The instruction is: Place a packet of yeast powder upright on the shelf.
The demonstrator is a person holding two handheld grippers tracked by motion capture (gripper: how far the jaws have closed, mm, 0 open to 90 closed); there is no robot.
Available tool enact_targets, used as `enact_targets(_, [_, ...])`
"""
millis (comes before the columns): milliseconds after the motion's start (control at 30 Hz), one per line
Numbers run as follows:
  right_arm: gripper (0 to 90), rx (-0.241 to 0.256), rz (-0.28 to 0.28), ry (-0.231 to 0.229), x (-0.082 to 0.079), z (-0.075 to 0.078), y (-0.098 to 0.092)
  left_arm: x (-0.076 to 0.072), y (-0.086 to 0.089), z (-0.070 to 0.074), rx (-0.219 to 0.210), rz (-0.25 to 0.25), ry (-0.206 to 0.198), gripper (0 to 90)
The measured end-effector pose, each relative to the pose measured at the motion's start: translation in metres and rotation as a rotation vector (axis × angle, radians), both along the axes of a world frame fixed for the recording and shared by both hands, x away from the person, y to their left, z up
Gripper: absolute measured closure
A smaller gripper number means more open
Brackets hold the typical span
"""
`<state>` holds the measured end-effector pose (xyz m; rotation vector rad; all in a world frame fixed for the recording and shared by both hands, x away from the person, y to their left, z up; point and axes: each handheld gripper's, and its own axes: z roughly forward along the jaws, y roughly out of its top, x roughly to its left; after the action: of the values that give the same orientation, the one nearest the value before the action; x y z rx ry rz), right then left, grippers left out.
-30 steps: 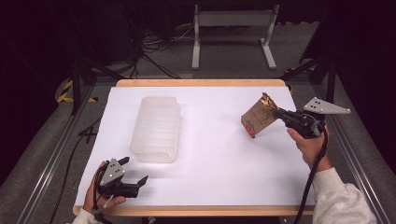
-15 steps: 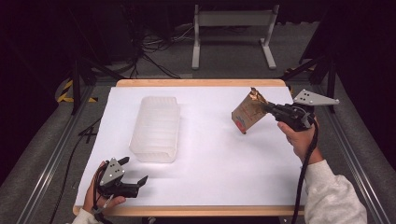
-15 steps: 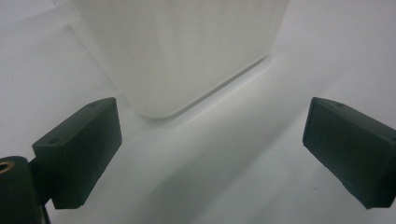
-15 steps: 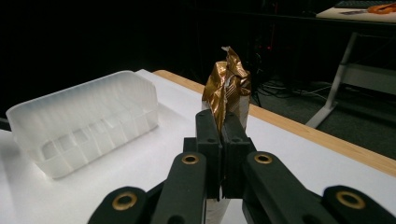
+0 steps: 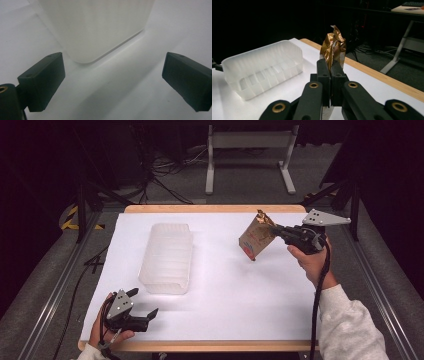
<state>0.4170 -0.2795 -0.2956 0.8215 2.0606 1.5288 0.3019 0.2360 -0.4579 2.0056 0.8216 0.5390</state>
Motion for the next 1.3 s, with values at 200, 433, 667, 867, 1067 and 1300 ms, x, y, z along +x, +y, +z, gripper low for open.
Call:
enact_targets(200, [88.5, 0.001, 0.025, -0.014, 0.002, 0.004, 0.012, 0.0, 0.0, 0.0, 0.003, -0.002, -0.004, 5.4])
enact_targets(433, [88.5, 0.002, 0.053, -0.022, 0.005, 0.01, 0.026, 0.0, -0.001, 0.0, 0.006, -0.003, -0.003, 5.4])
enact_targets(667, [88.5, -0.012, 0.071, -0.034, 0.007, 0.017, 0.04, 0.0, 0.0, 0.0, 0.001, -0.001, -0.004, 5.5])
enact_targets(867, [88.5, -0.014, 0.088, -0.043, 0.007, 0.023, 0.053, 0.0, 0.001, 0.0, -0.007, -0.006, -0.007, 5.5])
enact_targets(1067, [88.5, -0.016, 0.121, -0.046, 0.009, 0.028, 0.069, 0.0, 0.0, 0.0, -0.004, -0.008, -0.002, 5.5])
enact_targets(1300, [88.6, -0.017, 0.178, -0.066, 0.01, 0.037, 0.096, 0.0, 0.002, 0.0, -0.017, -0.01, -0.005, 5.6])
